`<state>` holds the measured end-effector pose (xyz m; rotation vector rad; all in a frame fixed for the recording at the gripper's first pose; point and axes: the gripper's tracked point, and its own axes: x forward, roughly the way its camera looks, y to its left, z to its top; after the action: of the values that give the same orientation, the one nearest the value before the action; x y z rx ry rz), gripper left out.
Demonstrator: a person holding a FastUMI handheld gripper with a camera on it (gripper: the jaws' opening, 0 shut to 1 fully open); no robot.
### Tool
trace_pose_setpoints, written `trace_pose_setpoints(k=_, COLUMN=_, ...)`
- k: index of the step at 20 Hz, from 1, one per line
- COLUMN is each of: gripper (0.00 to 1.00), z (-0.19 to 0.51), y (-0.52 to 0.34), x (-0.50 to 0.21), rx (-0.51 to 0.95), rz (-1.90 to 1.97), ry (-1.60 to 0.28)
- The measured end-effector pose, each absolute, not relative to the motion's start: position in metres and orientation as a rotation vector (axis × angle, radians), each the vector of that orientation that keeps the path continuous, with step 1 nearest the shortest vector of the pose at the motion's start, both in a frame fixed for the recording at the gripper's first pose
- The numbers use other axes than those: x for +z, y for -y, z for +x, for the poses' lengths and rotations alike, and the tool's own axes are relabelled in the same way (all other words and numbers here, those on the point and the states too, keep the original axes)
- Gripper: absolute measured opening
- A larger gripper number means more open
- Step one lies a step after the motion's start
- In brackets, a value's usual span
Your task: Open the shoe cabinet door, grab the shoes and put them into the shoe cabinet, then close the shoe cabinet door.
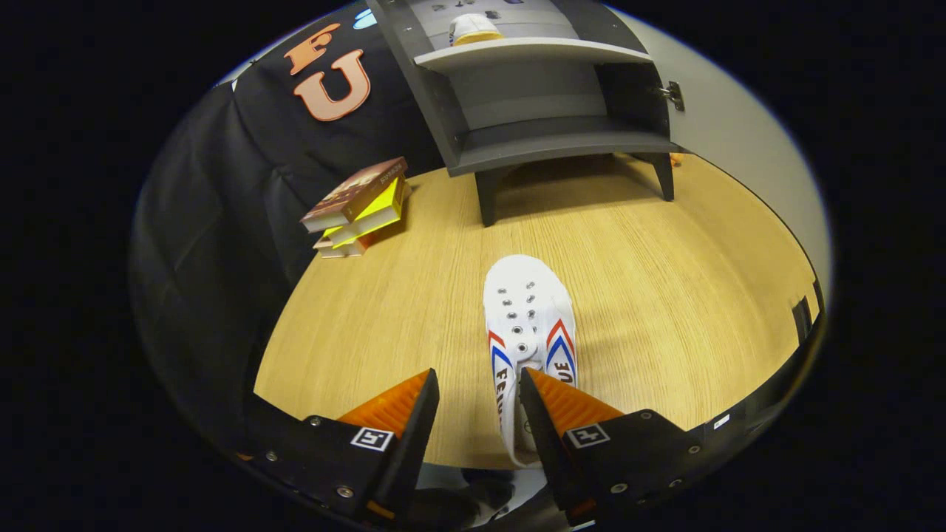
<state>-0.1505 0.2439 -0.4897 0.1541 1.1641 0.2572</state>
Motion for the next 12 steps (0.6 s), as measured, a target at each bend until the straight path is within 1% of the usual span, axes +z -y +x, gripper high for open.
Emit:
trace_pose_setpoints(k=3, gripper=0.67, z=-0.154, y=-0.238, x=-0.504, rx=0.262, rz=0.088, ry=-1.176)
trace_pose_setpoints(k=5, gripper=0.62, z=-0.146, y=-0.238, x=-0.513, rx=0.231, rz=0.077, ry=-1.148)
trace_pose_setpoints(k=7, gripper=0.54, z=-0.140, y=-0.237, x=-0.517, rx=0.177, rz=0.090, ry=-1.120)
trace_pose_setpoints(k=9, gripper=0.45, z=-0.136, y=-0.232, x=-0.521, rx=0.147, rz=0.057, ry=-1.086)
trace_pose_setpoints(k=10, gripper=0.33, z=-0.134, y=-0.230, x=-0.522, rx=0.144, rz=0.040, ry=-1.072)
trace_pose_setpoints(k=12, gripper=0.16, z=-0.137, y=-0.232, x=-0.522, rx=0.152, rz=0.057, ry=-1.104)
